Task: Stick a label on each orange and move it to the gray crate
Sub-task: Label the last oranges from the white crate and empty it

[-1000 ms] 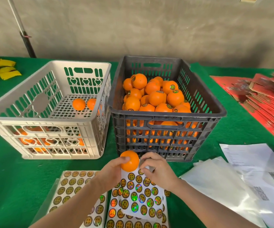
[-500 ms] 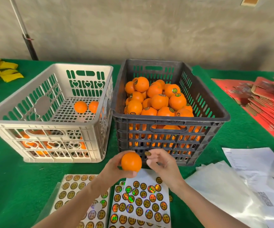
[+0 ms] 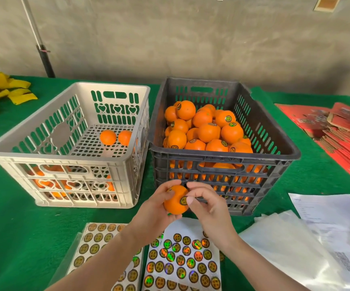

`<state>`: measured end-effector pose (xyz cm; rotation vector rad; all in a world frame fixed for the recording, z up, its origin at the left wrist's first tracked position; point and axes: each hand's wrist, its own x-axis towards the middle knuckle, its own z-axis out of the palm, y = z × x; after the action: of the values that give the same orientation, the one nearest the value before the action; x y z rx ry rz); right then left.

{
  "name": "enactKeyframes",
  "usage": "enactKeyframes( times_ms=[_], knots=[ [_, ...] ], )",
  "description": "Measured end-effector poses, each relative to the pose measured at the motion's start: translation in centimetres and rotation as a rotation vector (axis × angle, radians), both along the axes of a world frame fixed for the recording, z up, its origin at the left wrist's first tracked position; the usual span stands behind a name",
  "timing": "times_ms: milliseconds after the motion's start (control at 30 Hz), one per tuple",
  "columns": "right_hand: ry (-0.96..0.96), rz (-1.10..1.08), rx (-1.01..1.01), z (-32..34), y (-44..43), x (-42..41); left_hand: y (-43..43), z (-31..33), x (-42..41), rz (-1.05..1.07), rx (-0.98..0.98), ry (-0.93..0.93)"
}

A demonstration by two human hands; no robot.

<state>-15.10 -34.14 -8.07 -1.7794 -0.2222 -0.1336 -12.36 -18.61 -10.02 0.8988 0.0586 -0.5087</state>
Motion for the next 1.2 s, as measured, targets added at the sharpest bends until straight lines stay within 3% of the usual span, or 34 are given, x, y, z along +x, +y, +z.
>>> enactKeyframes(
  times_ms=[267, 500, 633, 733, 900, 1100, 1200],
  knots=[
    [-0.303, -0.099, -0.315, -0.4, 0.9, -0.3, -0.6, 0.9, -0.4, 0.022, -0.072, 0.036],
    [-0.375, -0.1, -0.363, -0.1, 0.6, -0.2, -0.6, 1.2, -0.8, 0.032, -0.028, 0.015],
    [-0.377, -0.069, -0.345, 0.5, 0.6, -0.8, -0.1, 1.7, -1.1, 0.004, 0.055, -0.099],
    [-0.164, -0.016, -0.172, 1.8, 0.4, -1.5, 0.5, 3.0, -1.6, -0.005, 0.188, -0.217],
    [-0.25, 0.14, -0.185, 4.6, 0.1, -1.0, 0.3, 7.6, -1.8, -0.009, 0.434, -0.514],
    [-0.451, -0.109, -0.203, 10.8, -0.6, 4.7, -1.2, 14.1, 3.6, 0.28, 0.845, -0.874],
    [-0.28, -0.238, -0.442, 13.0, -2.4, 10.2, -1.1, 13.9, 7.7, 0.312, 1.261, -0.968]
  ],
)
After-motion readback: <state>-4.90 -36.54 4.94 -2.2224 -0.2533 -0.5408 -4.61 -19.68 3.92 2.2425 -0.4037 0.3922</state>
